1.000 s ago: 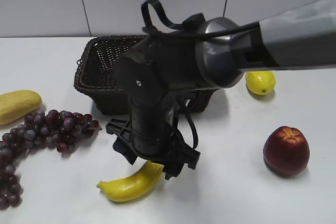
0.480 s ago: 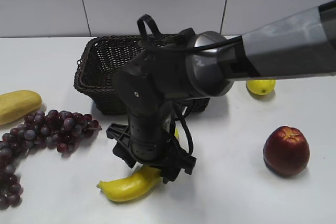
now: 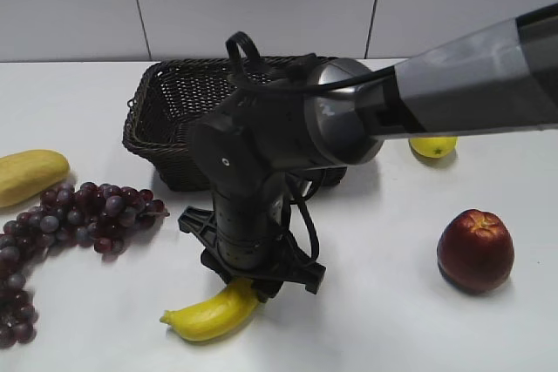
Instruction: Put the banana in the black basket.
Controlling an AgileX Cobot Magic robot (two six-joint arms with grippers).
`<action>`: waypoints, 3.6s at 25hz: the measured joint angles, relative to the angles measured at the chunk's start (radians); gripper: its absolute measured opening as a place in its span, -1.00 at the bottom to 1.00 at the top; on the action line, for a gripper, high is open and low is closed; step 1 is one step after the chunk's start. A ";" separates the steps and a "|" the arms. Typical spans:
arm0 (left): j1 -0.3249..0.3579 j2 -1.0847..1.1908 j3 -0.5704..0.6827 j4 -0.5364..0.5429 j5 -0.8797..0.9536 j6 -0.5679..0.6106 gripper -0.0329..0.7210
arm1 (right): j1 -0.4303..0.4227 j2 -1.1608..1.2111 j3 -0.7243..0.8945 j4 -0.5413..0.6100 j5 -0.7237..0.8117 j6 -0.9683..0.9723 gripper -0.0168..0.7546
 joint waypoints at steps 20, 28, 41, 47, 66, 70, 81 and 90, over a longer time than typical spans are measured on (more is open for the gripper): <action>0.000 0.000 0.000 0.000 0.000 0.000 -0.29 | -0.041 -0.347 -0.034 -0.201 0.073 -0.419 -0.12; 0.000 0.000 0.000 0.000 0.000 0.000 -0.29 | -0.119 -0.389 -0.130 -0.215 0.050 -0.747 -0.12; 0.000 0.000 0.000 0.000 0.000 0.000 -0.29 | -0.262 -0.206 -0.302 -0.238 -0.201 -1.815 -0.12; 0.000 0.000 0.000 0.000 0.000 0.000 -0.28 | -0.268 -0.084 -0.307 -0.229 -0.277 -2.151 -0.12; -0.003 0.000 0.000 0.000 0.000 0.000 -0.28 | -0.275 0.003 -0.308 -0.251 -0.344 -2.187 0.68; -0.003 0.000 0.000 0.000 0.000 0.000 -0.28 | -0.276 -0.024 -0.308 -0.254 -0.317 -2.116 0.68; -0.003 0.000 0.000 0.000 0.000 0.000 -0.28 | -0.463 -0.233 -0.310 -0.082 0.005 -1.644 0.56; -0.003 0.000 0.000 0.000 0.000 0.000 -0.28 | -0.697 -0.314 -0.310 -0.087 0.296 -1.439 0.56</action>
